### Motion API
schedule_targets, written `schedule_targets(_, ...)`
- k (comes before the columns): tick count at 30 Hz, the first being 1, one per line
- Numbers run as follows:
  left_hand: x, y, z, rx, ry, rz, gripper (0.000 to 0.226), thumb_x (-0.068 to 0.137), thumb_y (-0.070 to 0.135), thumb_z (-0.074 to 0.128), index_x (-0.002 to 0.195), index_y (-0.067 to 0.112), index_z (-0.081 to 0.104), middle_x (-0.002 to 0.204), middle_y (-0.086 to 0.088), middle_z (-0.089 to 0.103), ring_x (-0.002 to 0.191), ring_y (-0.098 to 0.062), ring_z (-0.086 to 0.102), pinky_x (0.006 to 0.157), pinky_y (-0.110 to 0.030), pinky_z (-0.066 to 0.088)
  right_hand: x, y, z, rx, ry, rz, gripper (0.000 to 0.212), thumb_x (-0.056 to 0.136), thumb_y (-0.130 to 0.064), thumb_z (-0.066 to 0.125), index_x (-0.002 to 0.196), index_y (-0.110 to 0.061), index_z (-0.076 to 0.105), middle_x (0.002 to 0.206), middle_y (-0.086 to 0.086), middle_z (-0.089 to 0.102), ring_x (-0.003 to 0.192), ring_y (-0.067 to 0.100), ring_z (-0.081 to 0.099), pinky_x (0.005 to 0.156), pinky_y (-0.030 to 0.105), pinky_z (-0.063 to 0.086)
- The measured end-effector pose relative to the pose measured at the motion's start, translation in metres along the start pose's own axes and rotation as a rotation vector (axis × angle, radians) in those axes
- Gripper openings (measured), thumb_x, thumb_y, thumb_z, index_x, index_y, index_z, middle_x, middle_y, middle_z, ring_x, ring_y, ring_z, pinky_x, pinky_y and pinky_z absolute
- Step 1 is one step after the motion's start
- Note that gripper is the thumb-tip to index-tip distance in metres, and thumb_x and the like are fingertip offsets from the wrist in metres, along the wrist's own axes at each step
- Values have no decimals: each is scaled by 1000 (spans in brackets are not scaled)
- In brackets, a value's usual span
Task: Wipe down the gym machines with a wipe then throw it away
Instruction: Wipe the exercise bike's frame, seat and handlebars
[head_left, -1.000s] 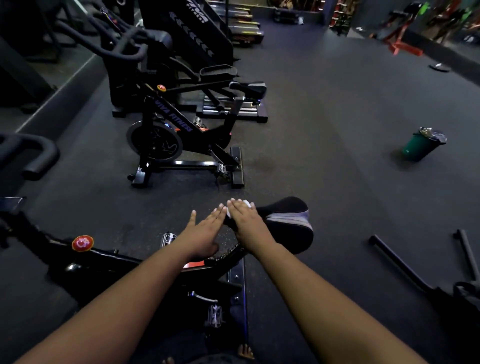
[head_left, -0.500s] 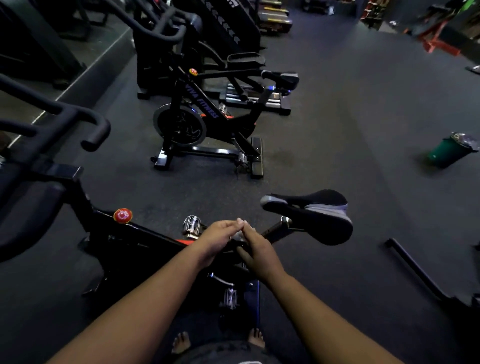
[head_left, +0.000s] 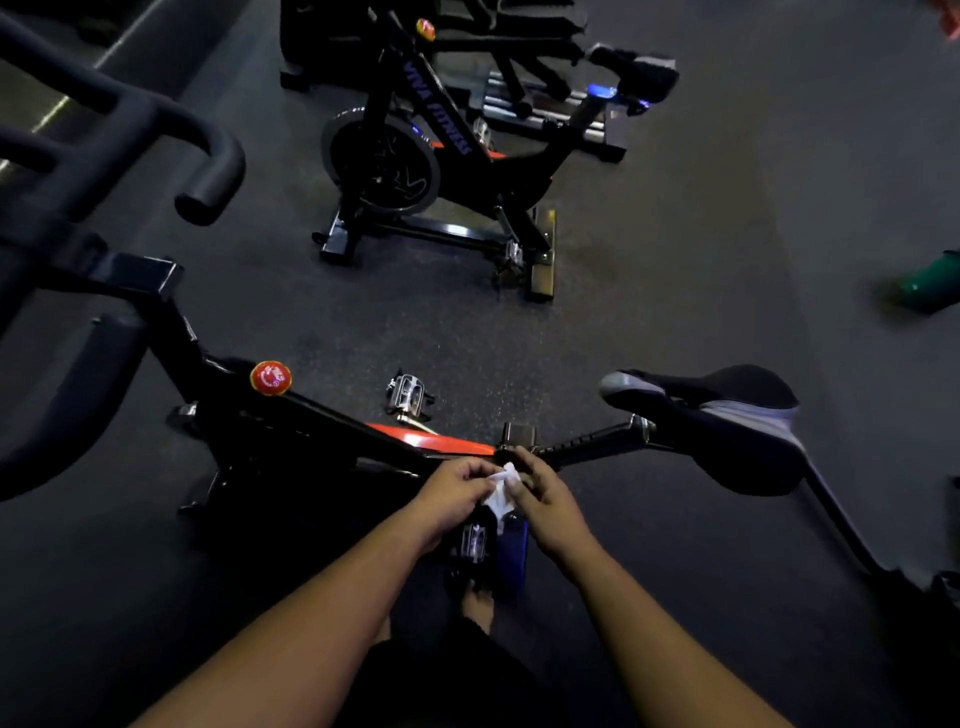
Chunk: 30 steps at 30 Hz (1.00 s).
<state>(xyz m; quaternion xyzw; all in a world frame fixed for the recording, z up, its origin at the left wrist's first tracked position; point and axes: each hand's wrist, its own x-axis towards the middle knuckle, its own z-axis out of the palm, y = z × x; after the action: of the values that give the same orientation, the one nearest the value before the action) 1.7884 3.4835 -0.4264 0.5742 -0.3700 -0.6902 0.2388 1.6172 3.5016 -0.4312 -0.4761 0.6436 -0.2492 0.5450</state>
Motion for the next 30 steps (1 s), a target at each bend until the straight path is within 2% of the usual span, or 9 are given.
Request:
schedule_targets(3,33,-18,-2,77,72,-4,24,92,-7,59,95,13,73,79,2,71,71,-7,61,62,-14,48,39,13,-6,-95,-54,28,15,98,-7,64,110,-8,71,104,3,75,96,12,66,81,23,53)
schedule_targets(5,55,-31,-1,129,108,-15,26,91,-4,60,91,20,71,78,5,70,74,-10,61,66,-17,49,61,20,-10,-157,-59,34,9,95,-4,65,101,-9,70,94,1,73,85,10,65,75,25,51)
schedule_targets(7,84,-49,2,148,114,-45,13,89,15,65,89,28,69,81,5,72,76,-14,66,77,-28,56,91,32,-12,-227,-47,22,11,93,-6,67,96,-16,67,92,-1,72,84,11,64,75,29,50)
schedule_targets(8,102,-62,4,151,109,-53,6,84,30,65,89,31,69,86,6,75,81,-15,70,84,-35,59,109,40,-12,-300,-27,16,11,93,-10,67,96,-20,65,93,-3,71,85,13,65,75,31,50)
schedule_targets(11,144,-91,11,246,105,-74,31,75,51,56,99,35,67,104,7,76,98,-16,71,92,-43,56,150,62,-12,-533,-8,6,12,92,-23,63,104,-23,61,100,0,69,91,21,63,74,35,49)
schedule_targets(16,179,-100,19,459,114,-50,46,93,26,62,138,27,56,139,-3,62,125,-27,59,101,-42,49,195,107,1,-973,-82,-172,30,93,-27,63,120,-16,58,117,9,59,103,32,58,75,40,47)
schedule_targets(20,195,-121,19,760,32,-45,77,95,29,63,161,20,24,169,0,24,153,-20,28,120,-42,33,209,122,2,-1105,34,-378,43,85,-23,70,125,-17,56,124,11,53,101,32,54,71,42,49)
schedule_targets(24,202,-128,19,875,8,-11,84,95,32,63,163,19,15,172,-1,10,157,-18,14,123,-49,25,213,128,-3,-1227,-84,-536,23,80,-18,69,103,-15,66,99,7,62,87,31,62,64,38,46)
schedule_targets(30,199,-140,20,964,-17,-22,85,98,36,59,164,18,8,173,1,-1,158,-14,0,125,-53,12,203,130,1,-1361,-250,-426,27,92,-26,58,116,-15,56,107,8,58,96,31,61,74,42,47)
